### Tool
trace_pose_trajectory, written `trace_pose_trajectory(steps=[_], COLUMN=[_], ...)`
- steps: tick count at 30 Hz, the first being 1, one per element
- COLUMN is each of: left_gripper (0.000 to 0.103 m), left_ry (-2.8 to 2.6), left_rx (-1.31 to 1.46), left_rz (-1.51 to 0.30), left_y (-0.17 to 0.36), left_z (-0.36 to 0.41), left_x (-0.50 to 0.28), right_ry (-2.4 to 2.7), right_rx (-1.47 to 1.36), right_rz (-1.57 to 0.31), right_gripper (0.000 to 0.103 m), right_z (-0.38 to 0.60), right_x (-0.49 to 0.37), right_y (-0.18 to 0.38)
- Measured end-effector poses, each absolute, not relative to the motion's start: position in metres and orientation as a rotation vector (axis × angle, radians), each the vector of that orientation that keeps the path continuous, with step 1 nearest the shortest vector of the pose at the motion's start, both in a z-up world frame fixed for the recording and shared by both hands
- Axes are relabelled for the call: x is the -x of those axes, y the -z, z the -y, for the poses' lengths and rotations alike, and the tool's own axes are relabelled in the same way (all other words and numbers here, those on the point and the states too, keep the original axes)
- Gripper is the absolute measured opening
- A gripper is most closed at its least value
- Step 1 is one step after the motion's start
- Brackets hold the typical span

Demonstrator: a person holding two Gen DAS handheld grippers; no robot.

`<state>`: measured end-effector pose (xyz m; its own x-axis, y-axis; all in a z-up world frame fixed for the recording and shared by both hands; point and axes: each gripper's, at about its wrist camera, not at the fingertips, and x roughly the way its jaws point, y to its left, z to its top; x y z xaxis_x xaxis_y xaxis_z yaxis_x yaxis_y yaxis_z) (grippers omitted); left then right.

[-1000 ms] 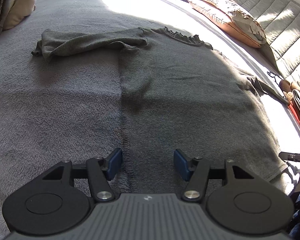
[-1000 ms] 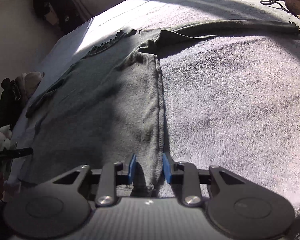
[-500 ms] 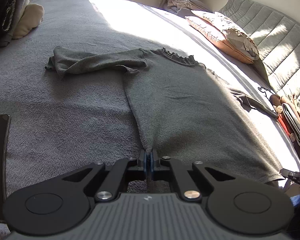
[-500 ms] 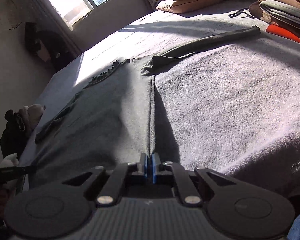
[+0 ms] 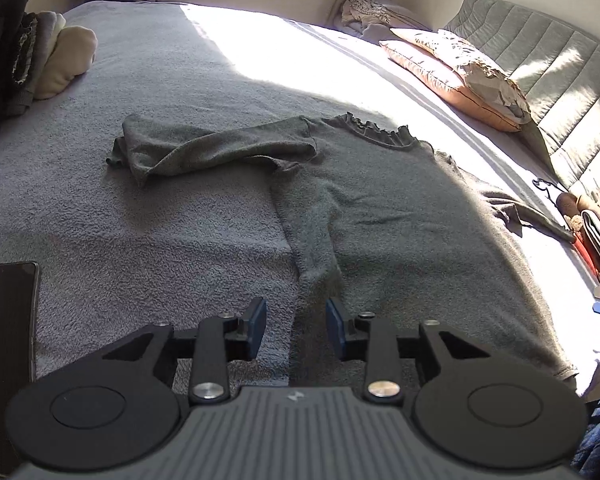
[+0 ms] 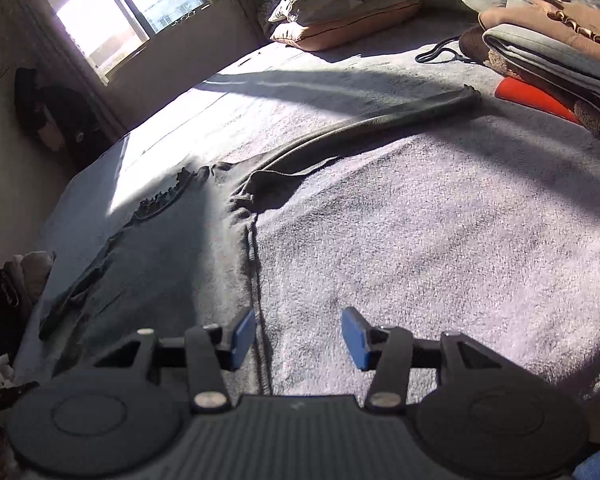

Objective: Fold clothes

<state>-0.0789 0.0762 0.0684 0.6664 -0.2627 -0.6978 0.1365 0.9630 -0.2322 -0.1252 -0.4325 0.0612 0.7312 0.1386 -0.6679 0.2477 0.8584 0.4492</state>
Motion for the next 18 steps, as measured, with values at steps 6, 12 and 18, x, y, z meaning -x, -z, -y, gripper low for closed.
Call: trace_pose_trajectory(steps=[6, 12, 18], left_gripper=[0.045, 0.047, 0.052], left_ry=[0.257, 0.261, 0.275], left_rx=[0.044, 0.0, -0.002], left_rz=[-0.781, -0.8, -0.806], left_y=[-0.065, -0.048, -0.042], left_z=[-0.035, -0.008, 0.008], left_x=[0.051, 0.019, 0.003], right_ry=[0.329, 0.474, 0.389], right_rx=[-0.636, -0.529, -0.483], right_rz=[-0.741, -0.761, -0.662], right_gripper=[0.05, 0.046, 0.046], right_z=[0.533, 0.589, 0.598], right_x=[0.046, -0.008, -0.038], right_y=[-0.064, -0.034, -0.03])
